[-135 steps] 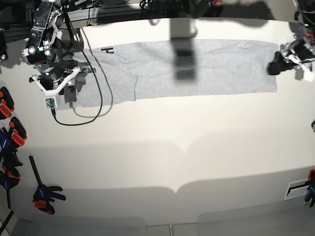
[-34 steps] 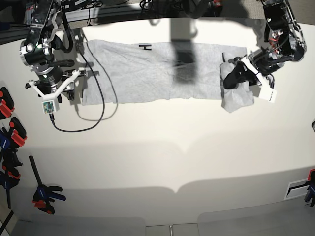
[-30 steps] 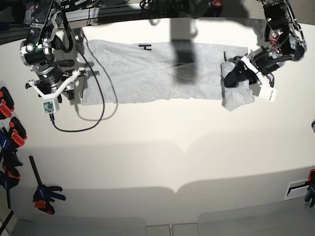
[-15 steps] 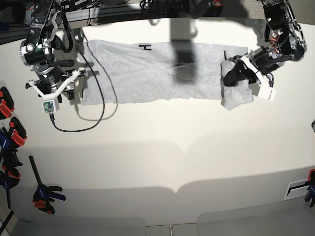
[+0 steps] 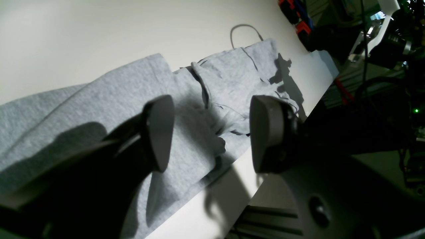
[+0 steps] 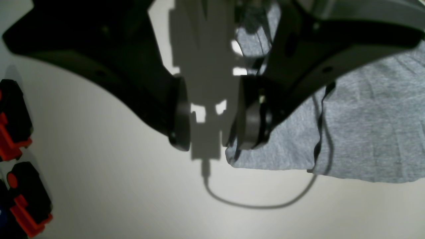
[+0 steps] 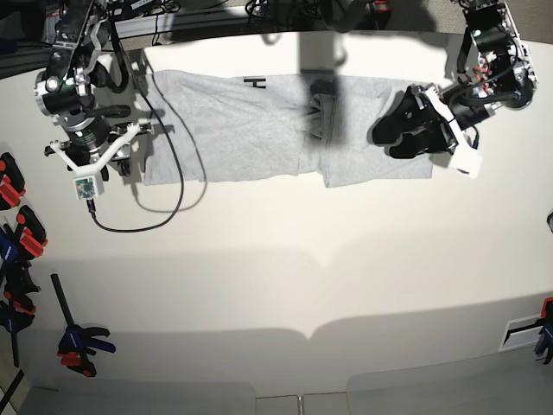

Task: Fold the T-shirt properly
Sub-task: 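Fold the strip's end inward toward the middle with the left gripper, then grasp the opposite end of the strip with the right gripper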

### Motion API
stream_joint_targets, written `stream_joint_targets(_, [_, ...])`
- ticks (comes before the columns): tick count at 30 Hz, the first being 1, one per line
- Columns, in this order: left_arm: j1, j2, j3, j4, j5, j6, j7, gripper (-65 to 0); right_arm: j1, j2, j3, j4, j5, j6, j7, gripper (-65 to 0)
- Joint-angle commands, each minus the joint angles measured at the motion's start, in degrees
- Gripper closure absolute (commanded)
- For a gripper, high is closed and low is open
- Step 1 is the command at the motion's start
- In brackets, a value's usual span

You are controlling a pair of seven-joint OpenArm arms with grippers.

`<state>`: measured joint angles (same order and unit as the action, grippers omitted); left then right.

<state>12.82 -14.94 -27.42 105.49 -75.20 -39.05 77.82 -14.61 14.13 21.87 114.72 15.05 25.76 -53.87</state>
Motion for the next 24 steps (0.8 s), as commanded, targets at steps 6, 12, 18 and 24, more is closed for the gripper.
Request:
stream_joint_targets(6, [-0.44,-0.39,-0.26,0.98,0.17,-0.95,-2.12,-33.5,0.48,0.66,0.26,1.11,0.15,0.37,0.83,-22.7])
stream_joint_targets(12, [-0.63,5.40,-0.26,-2.12,20.04,-0.95,-20.35,-33.5,0.57,0.66,0.24,1.11,0.61,0.37,2.64,-22.7])
stream_joint_targets(18, [-0.48,5.86,1.77,-8.76,33.03,-0.95,-29.11,-33.5,0.63,0.66,0.26,1.11,0.59,0.37,0.59,-22.7])
stream_joint_targets(24, [-0.44,5.86,7.41,-14.69,40.57,-0.95,-34.21,-26.2,0.63,0.66,0.26,1.11,0.57,0.37,0.59,-22.7])
